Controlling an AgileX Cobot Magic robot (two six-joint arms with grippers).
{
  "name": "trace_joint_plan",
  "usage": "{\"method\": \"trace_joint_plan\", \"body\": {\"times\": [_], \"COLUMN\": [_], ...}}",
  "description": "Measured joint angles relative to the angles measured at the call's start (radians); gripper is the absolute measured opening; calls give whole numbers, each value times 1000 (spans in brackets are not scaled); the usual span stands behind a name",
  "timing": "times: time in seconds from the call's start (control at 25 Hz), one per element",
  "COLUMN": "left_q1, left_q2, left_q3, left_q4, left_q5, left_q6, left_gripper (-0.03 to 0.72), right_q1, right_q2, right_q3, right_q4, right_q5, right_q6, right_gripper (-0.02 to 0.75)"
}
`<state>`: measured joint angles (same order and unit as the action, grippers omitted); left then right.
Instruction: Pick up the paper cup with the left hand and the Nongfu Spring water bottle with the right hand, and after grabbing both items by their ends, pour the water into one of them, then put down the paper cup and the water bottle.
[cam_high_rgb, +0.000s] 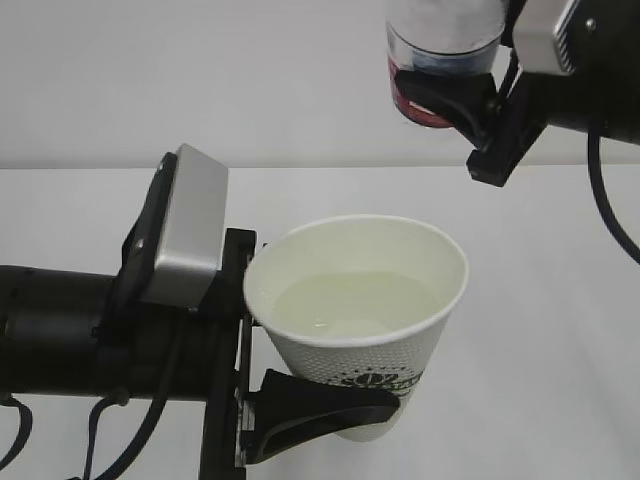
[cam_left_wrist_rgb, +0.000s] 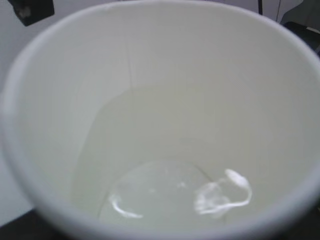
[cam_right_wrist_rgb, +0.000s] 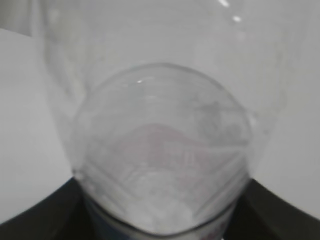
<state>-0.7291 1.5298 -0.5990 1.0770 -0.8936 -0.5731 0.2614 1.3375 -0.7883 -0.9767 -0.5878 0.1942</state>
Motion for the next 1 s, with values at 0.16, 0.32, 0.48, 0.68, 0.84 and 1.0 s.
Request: {"method": "trace_joint_plan", "body": {"times": [0.16,0.32,0.48,0.68,0.84,1.0], "left_q1": [0,0,0,0,0,0], "left_q2": [0,0,0,0,0,0], "left_q3": [0,0,0,0,0,0], "left_q4": [0,0,0,0,0,0], "left_q5": [0,0,0,0,0,0], "left_q6": [0,0,0,0,0,0], "left_gripper": [490,490,490,490,490,490], "right_q1": [0,0,0,0,0,-19], "right_q2": [0,0,0,11,24,24], "right_q3": [0,0,0,0,0,0], "right_q4": [53,129,166,218,268,319], "right_q5": [50,79,101,118,143,152], "right_q6": [6,6,6,6,6,3], "right_gripper": [467,467,467,467,467,467]}}
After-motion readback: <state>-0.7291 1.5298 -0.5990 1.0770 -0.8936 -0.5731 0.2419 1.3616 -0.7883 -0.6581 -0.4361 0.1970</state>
